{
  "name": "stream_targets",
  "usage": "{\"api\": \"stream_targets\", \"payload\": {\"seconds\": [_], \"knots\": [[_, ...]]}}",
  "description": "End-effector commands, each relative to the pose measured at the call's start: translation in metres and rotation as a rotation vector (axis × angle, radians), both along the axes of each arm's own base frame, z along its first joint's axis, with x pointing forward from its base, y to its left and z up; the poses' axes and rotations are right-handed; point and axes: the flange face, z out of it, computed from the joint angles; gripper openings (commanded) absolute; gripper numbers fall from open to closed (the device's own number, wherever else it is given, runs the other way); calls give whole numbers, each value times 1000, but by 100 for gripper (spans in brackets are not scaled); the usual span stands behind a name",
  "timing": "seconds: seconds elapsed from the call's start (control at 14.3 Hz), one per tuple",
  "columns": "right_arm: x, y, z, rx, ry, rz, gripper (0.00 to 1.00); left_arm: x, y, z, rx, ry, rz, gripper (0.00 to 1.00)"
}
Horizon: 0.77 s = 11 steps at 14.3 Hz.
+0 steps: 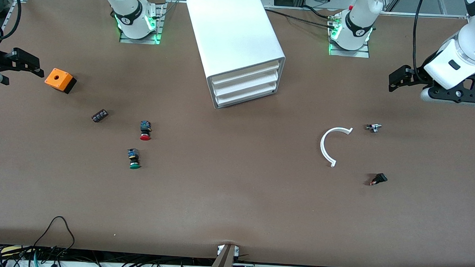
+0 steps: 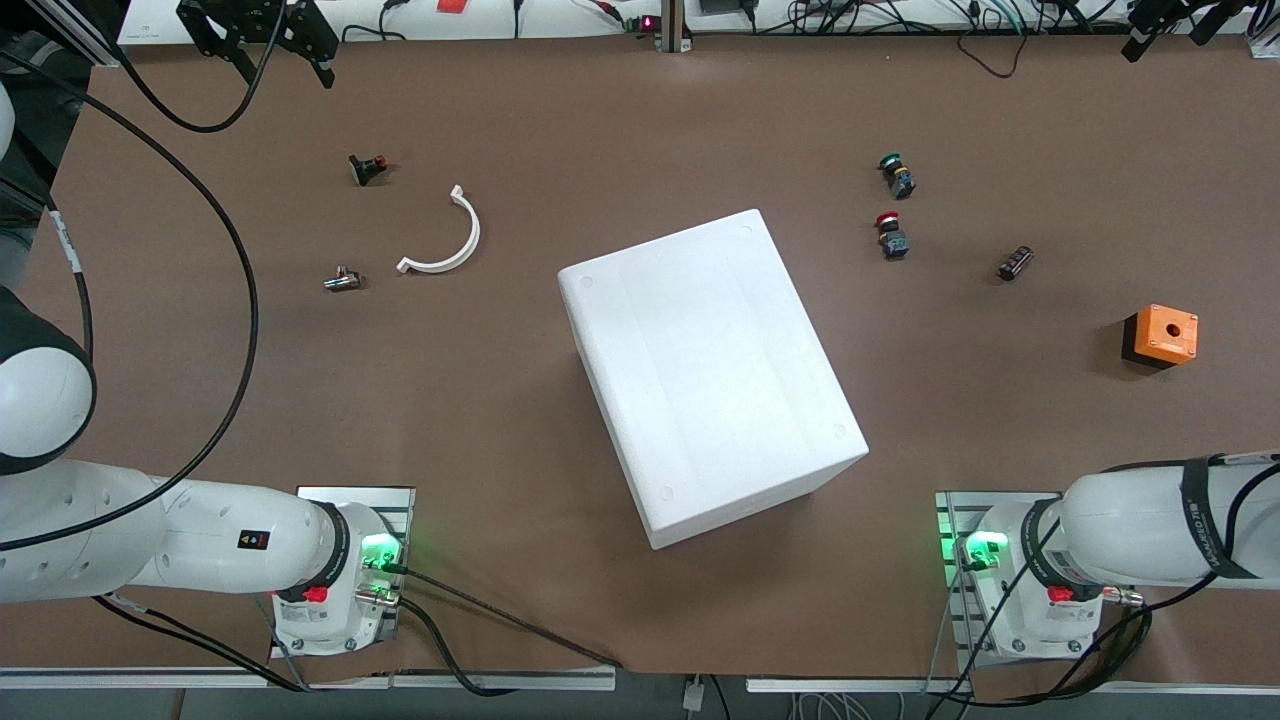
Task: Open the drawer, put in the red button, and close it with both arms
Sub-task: 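Move the left gripper toward the drawer while the right gripper approaches the red button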
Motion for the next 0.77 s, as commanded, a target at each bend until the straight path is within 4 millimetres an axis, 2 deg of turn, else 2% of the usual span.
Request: {"api": "stream_targets", "payload": {"seconds": [0.0,0.42,0.7], "knots": [[0,2,4,-5,4,11,100,3,-2,6,2,5,1,100],[2,1,4,-2,-2,10,100,3,-2,6,1,4,1,100],[6,-3,-3,-8,5,4,100,3,-2,6,2,5,1,100]]}}
